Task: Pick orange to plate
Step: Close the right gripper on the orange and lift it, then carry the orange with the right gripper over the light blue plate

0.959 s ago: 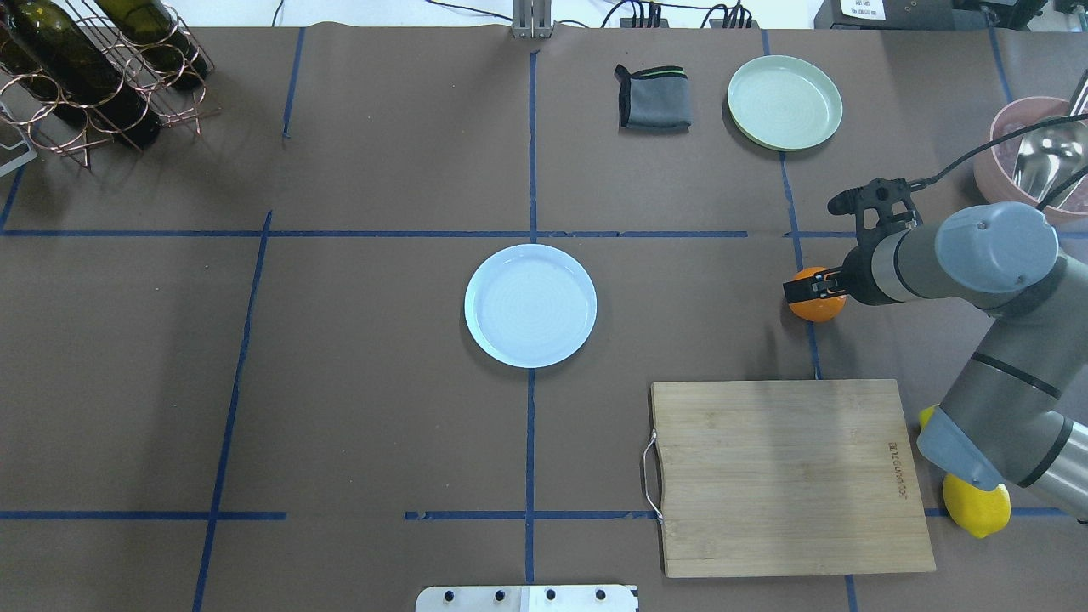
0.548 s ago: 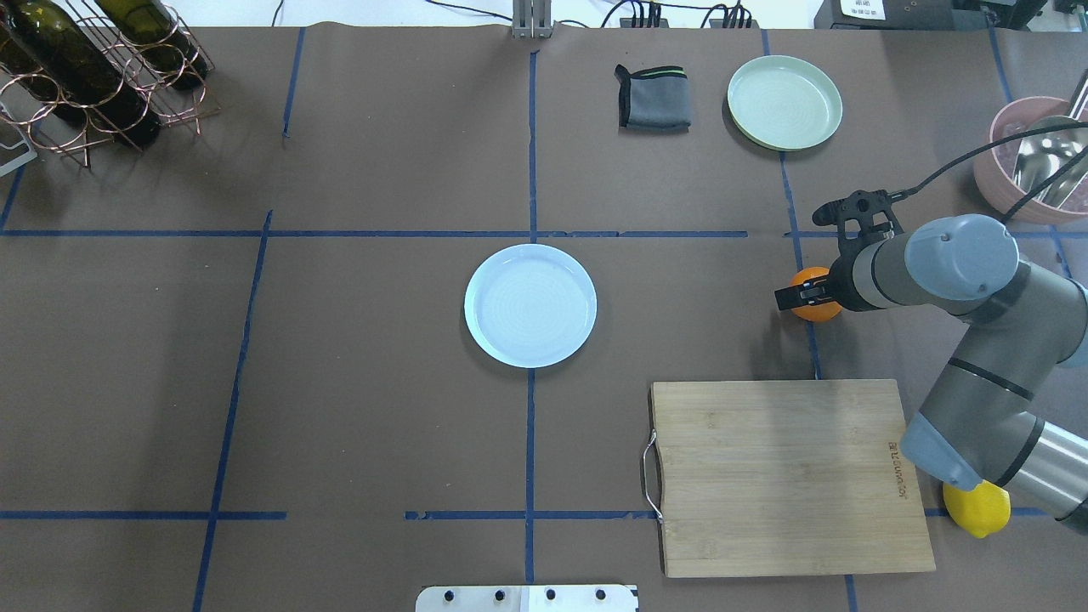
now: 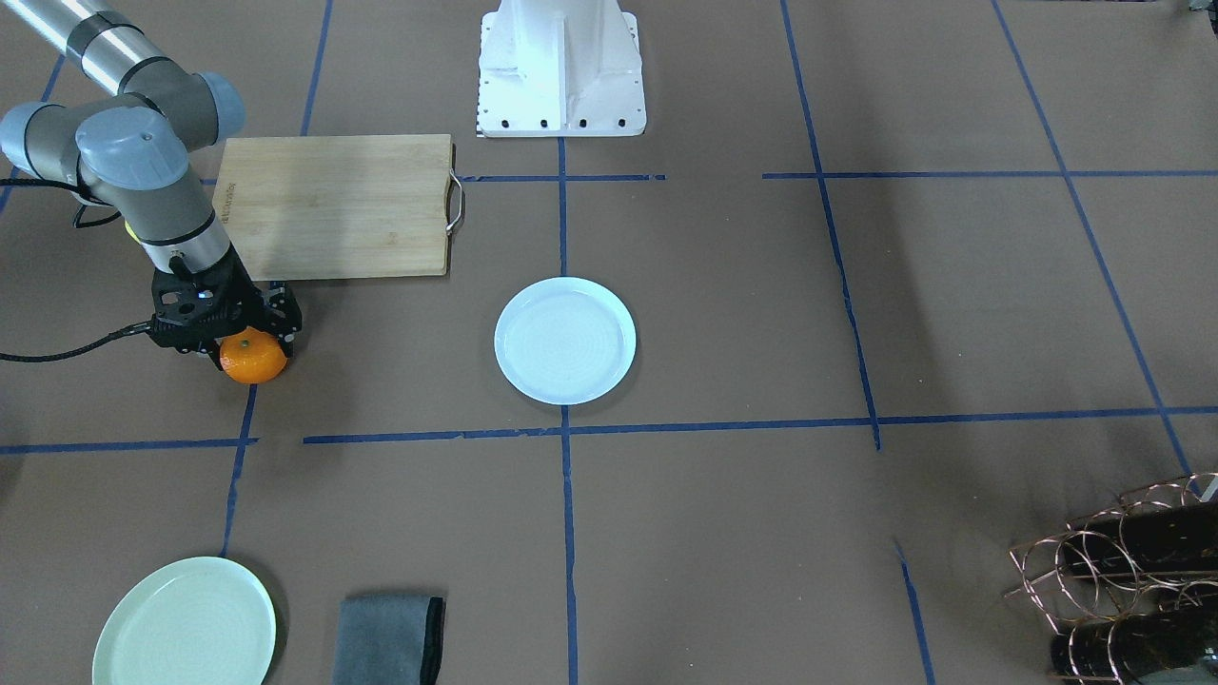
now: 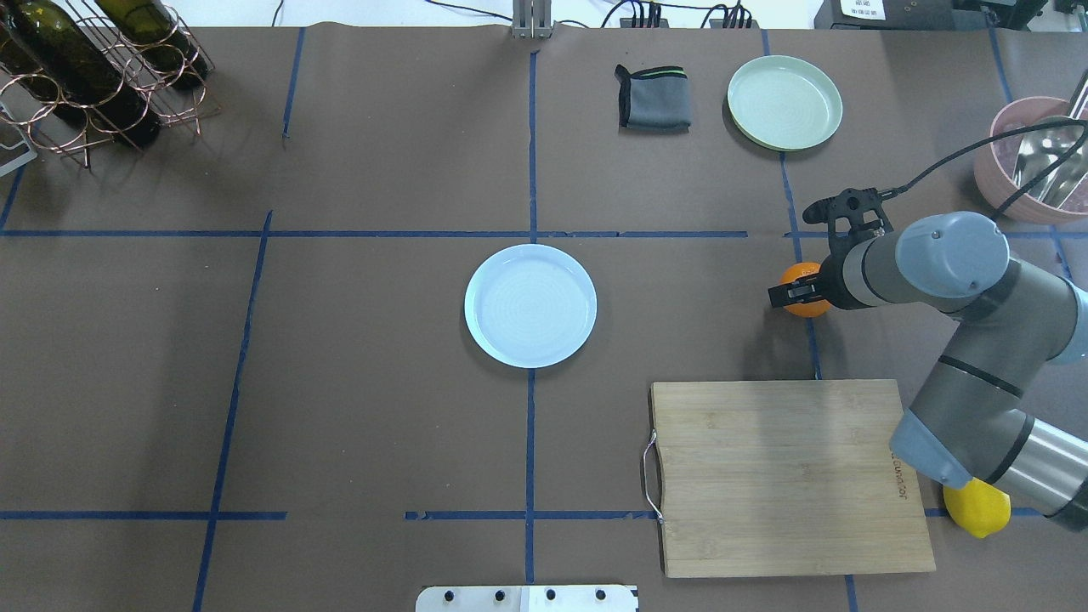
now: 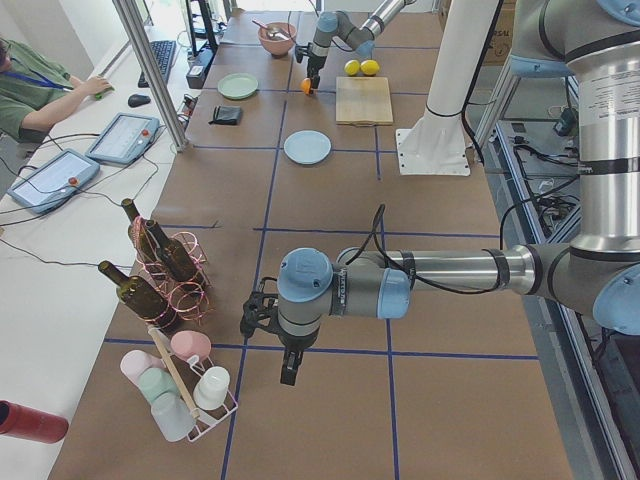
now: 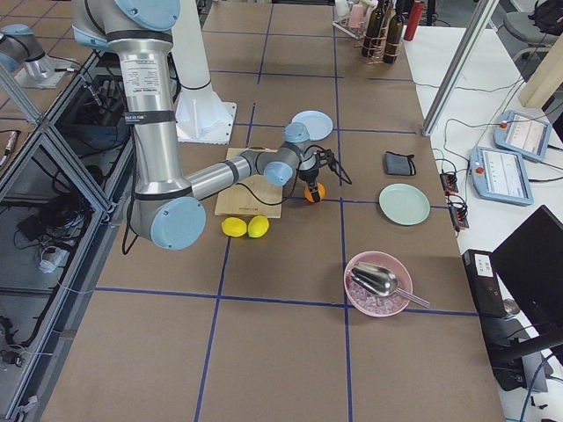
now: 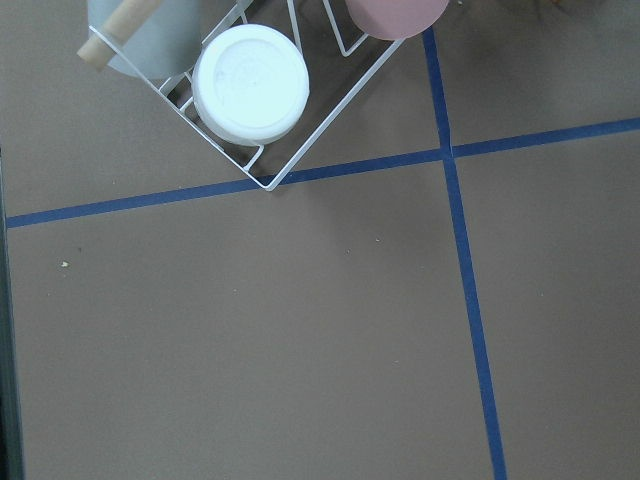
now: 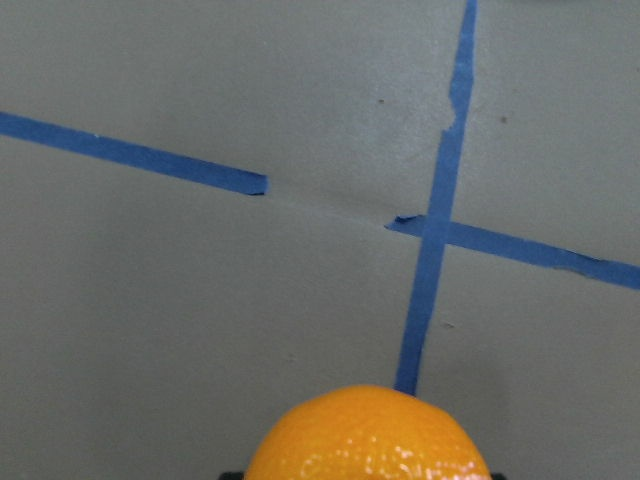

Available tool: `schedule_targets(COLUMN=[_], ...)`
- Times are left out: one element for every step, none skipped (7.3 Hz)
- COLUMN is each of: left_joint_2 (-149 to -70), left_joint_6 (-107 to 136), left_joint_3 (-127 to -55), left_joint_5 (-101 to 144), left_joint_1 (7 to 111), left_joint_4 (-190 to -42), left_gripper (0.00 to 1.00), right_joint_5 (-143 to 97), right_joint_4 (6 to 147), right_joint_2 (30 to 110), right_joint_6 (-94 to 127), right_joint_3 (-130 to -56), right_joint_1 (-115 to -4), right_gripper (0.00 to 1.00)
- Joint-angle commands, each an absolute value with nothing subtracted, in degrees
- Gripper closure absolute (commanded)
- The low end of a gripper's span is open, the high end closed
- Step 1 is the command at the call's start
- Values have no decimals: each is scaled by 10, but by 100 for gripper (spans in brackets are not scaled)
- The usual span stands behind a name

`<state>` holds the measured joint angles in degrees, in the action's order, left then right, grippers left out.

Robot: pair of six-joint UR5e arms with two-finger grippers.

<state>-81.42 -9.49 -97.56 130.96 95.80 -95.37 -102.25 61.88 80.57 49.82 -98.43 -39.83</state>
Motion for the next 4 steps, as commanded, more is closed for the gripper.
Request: schedule_targets(left_joint_2=[-814, -814, -815, -815], left_joint_6=[-95, -95, -95, -95], left_joint_3=[-976, -976, -976, -978], left_joint_5=[1310, 1310, 1310, 1310], left_joint_1=[958, 958, 958, 958], left_joint_4=[-954, -954, -954, -954], left_gripper=[0, 0, 0, 0], right_joint_5=[-1022, -1016, -992, -975], right_joint_4=[727, 808, 864, 877], right_joint_2=[699, 625, 560, 497], right_joint_6=[552, 603, 641, 689], right_joint_3=[-987, -981, -969, -922], right_joint_1=[-395, -364, -346, -324], right_gripper=[100, 100, 100, 100])
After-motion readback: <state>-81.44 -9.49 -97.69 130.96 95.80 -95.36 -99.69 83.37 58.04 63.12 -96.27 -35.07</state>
